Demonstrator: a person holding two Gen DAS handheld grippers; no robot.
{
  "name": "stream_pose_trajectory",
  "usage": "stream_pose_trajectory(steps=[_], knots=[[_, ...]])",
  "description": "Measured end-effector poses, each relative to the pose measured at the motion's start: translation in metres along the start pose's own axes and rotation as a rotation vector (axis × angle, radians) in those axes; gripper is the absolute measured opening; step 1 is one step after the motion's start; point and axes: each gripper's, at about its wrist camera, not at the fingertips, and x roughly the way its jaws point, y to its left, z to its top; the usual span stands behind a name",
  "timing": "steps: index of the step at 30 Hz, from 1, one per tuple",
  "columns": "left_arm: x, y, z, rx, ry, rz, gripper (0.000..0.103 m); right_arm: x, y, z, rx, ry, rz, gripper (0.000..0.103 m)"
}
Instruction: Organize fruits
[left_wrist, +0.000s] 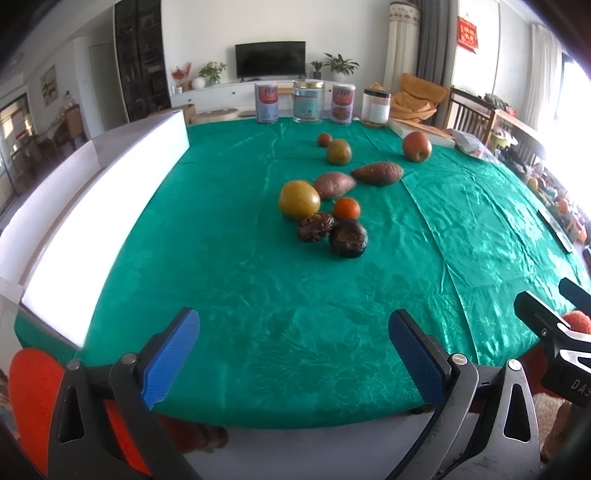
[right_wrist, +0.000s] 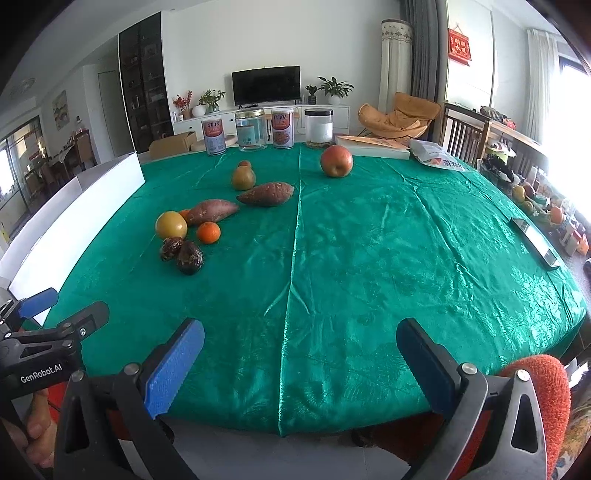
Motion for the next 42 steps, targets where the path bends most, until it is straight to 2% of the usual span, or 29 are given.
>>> stream_pose_trajectory(steps=[6, 10, 14, 22, 35, 42], knots=[[-0.007, 0.009, 0.002, -0.023, -0.027, 0.022, 0.102, -0.001, -0.003, 0.001, 0.031, 0.005, -0.018, 0.103], [-0.007, 0.019, 0.003, -0.067, -0.026, 0.007, 0.102, -0.009, 0.001, 0.003, 0.014, -0.025, -0.023, 0.103], [-0.009, 0.023, 0.001, -0.07, -0.029, -0.021, 0.102, -0.017, 0.01, 0.003, -0.016, -0.042, -0.023, 0.103], [-0.007, 0.026, 0.004, -0.101, -0.024, -0.027, 0.102, -0.02, 0.01, 0.003, -0.027, -0.06, -0.006, 0.103], [-0.003, 0.015, 0.003, -0.061, -0.016, -0.01, 0.102, -0.014, 0.001, 0.0, -0.002, -0.052, 0.011, 0.103], [-0.013, 0.016, 0.005, -0.059, -0.054, -0.003, 0.102, -0.015, 0.009, -0.001, -0.034, -0.052, 0.03, 0.103]])
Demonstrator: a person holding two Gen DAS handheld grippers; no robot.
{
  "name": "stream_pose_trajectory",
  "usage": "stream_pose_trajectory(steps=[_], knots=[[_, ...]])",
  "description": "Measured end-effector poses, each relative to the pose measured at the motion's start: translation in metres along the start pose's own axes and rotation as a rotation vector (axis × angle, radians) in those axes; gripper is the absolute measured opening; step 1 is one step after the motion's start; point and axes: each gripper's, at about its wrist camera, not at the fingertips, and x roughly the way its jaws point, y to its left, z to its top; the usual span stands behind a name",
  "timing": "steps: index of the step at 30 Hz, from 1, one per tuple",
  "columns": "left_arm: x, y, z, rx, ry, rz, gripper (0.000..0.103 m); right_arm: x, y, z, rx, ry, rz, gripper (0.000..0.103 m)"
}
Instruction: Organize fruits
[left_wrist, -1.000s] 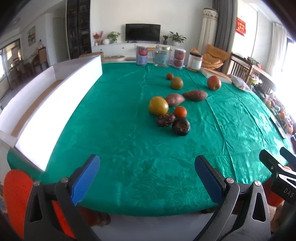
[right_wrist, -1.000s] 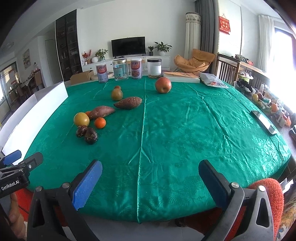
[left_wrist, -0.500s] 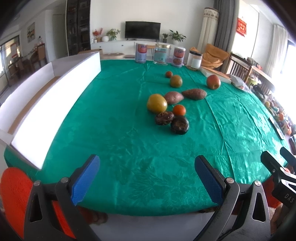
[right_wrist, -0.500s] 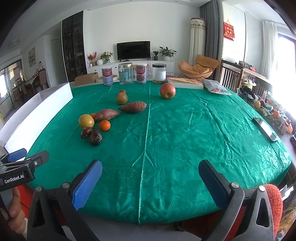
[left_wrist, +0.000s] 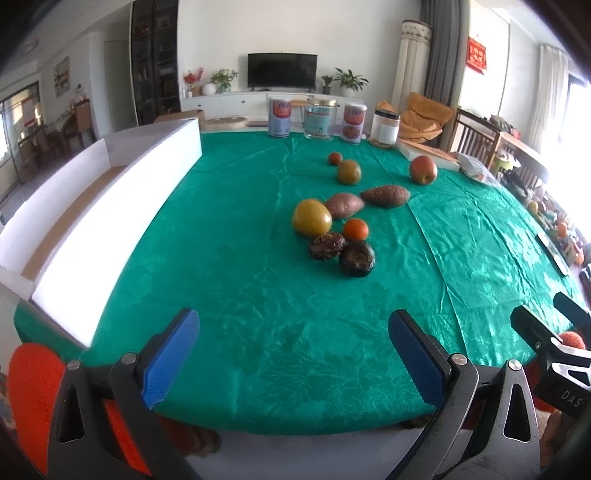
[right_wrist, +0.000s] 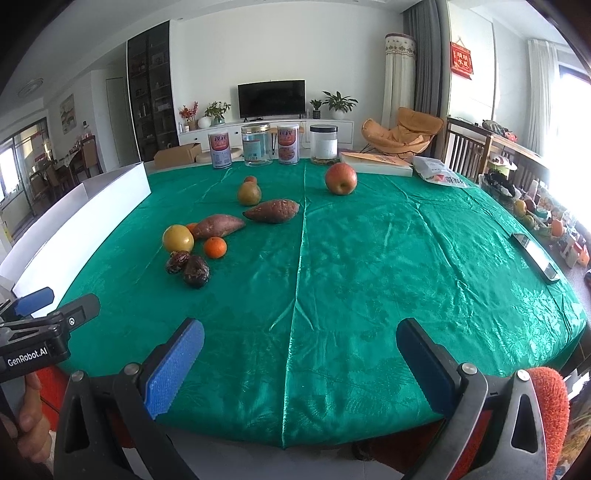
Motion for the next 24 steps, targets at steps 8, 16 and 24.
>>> stream_pose_trajectory(steps=[8, 16, 24], knots=[[0.0026, -0.0013, -0.001, 0.007, 0.009, 0.004, 0.102, 0.0, 0.0024, -0.0011, -0.01, 0.0, 0.008, 0.103], [0.0033, -0.0049, -0.0018, 0.023, 0.005, 0.014, 0.102, 0.0021, -0.0005, -0.0024, 0.001, 0.006, 0.015, 0.103], [0.0017, -0.0049, -0.002, 0.021, -0.006, 0.022, 0.102, 0.0012, -0.0014, -0.0028, 0.002, -0.002, 0.02, 0.103]])
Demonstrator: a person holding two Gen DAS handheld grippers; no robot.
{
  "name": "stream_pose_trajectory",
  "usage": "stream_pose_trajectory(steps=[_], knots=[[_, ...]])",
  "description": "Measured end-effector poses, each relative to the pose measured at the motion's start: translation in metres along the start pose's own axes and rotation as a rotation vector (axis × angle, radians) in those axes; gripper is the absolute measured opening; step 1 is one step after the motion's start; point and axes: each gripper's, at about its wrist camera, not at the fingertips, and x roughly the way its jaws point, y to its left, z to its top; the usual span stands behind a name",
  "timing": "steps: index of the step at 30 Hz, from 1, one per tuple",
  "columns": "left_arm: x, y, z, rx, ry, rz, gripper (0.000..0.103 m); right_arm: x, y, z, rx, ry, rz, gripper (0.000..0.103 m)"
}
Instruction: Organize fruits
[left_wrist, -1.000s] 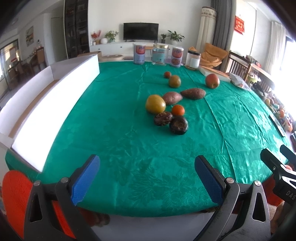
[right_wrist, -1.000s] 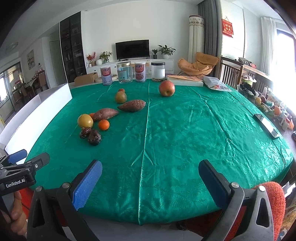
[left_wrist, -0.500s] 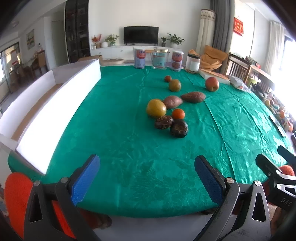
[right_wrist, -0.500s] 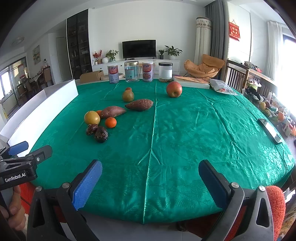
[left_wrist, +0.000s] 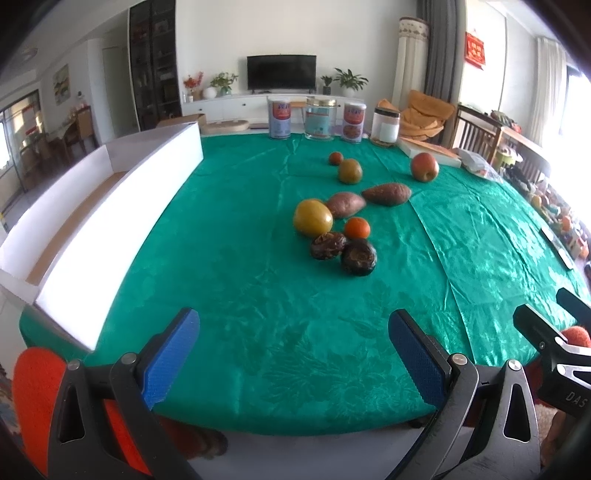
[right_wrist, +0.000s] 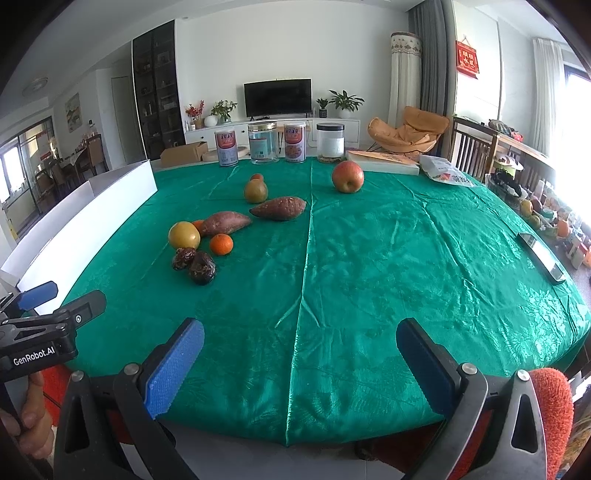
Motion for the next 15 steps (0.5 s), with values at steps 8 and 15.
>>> stream_pose_trajectory(steps=[8, 15], knots=[[-0.003, -0.0004, 0.0006, 0.005, -0.016, 0.001, 0.102, -0.0009, 0.0016, -0.001, -0.009, -0.004, 0.005, 0.103], [-0.0027, 0.0004, 0.001, -0.003, -0.021, 0.004, 0.102, -0.0006, 0.0025, -0.0005, -0.012, -0.009, 0.006, 0.103]])
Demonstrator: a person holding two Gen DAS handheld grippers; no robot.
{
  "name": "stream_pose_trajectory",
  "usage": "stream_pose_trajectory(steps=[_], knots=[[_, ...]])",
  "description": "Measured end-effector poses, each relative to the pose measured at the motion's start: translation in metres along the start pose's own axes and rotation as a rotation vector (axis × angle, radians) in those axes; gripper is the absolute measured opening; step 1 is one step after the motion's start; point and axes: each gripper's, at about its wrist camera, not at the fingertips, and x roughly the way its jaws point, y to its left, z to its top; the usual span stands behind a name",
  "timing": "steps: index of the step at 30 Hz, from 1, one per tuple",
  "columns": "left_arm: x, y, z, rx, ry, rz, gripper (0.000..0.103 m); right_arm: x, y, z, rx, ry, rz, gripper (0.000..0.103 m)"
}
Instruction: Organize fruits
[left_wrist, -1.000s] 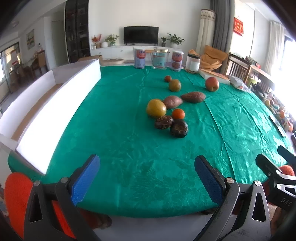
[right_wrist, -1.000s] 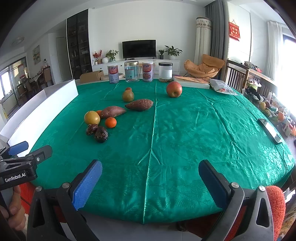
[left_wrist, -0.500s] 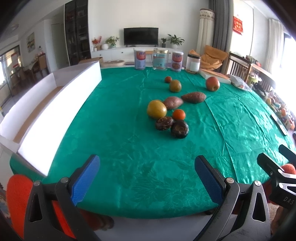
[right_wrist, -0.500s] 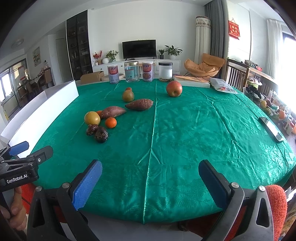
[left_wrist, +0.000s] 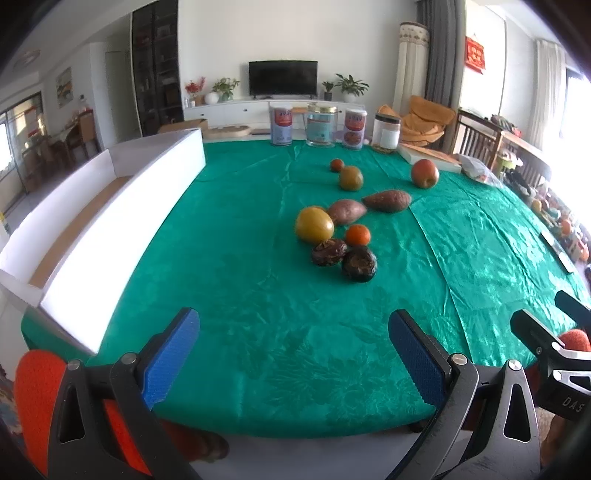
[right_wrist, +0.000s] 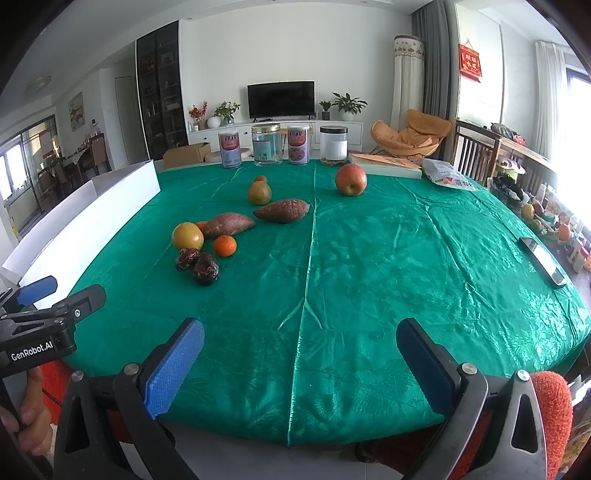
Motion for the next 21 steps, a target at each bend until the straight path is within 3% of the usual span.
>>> stream_pose_trajectory(steps=[17, 21], knots=[[-0.0001, 0.0006, 0.0, -0.001, 0.001, 0.0, 0.102, -0.0002, 0.0013, -0.0002, 0.0, -0.007, 0.003, 0.103], [0.0064, 0.0044, -0.0003, -0.019, 0.042, -0.027, 0.102, -0.0059, -0.001, -0.0009, 0.004, -0.022, 0.001, 0.103]])
